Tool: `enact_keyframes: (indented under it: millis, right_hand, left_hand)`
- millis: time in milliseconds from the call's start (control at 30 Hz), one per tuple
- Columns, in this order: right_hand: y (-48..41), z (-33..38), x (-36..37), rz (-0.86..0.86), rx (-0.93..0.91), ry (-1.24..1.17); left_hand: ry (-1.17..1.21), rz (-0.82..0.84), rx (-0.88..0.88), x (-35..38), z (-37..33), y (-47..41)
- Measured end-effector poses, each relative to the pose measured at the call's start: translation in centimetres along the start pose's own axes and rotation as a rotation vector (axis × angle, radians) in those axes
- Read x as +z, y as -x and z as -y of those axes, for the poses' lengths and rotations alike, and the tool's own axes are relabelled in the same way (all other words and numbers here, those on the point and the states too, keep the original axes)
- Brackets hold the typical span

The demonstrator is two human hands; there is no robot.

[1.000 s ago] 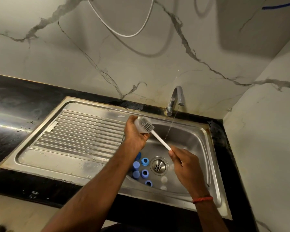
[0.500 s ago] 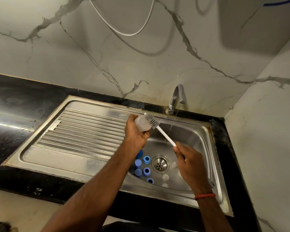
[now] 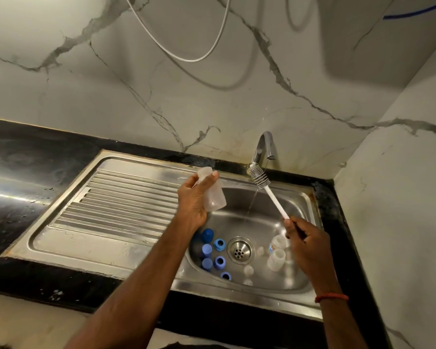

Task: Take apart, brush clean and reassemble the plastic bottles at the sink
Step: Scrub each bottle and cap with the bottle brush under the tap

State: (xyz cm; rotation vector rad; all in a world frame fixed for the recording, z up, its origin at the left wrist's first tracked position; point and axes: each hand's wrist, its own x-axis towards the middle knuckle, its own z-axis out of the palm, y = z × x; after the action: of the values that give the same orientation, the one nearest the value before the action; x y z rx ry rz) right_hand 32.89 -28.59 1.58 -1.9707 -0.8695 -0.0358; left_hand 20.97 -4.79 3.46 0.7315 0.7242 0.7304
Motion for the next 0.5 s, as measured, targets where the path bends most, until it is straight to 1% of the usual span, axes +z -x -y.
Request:
enact_keyframes:
  millis: [100,167,200,267,333,500]
  right_hand:
    - [0.0,0.9,-0.1,0.047,-0.039,-0.052]
    - [0.1,1.2,-0.1,0.069,-0.08,-0.049]
    - [0.1,1.2,0.1,0.077,-0.096,-0.036]
    - [-0.1,1.4,0.4,0.086,-0.118,0.002]
    - [-0.4,1.5,0.6,0.086,-0.134,0.045]
    - [-0.1,-0.6,-0.5,0.103,-0.106,0.027]
  left_hand:
    - [-0.232,0.247,0.119,-0.2,0.1,0.2]
    - [-0.379,0.418,0.148,-0.4,0.4,0.3]
    - [-0.447,0.473,0.153,-0.4,0.6,0.4]
    - [-0.543,0.514,0.161,-0.2,0.9,0.8]
    - [-0.567,0.518,0.169,-0.2,0.8,0.8]
    - [-0.485,0.487,0.14,-1.1,0.5,0.2]
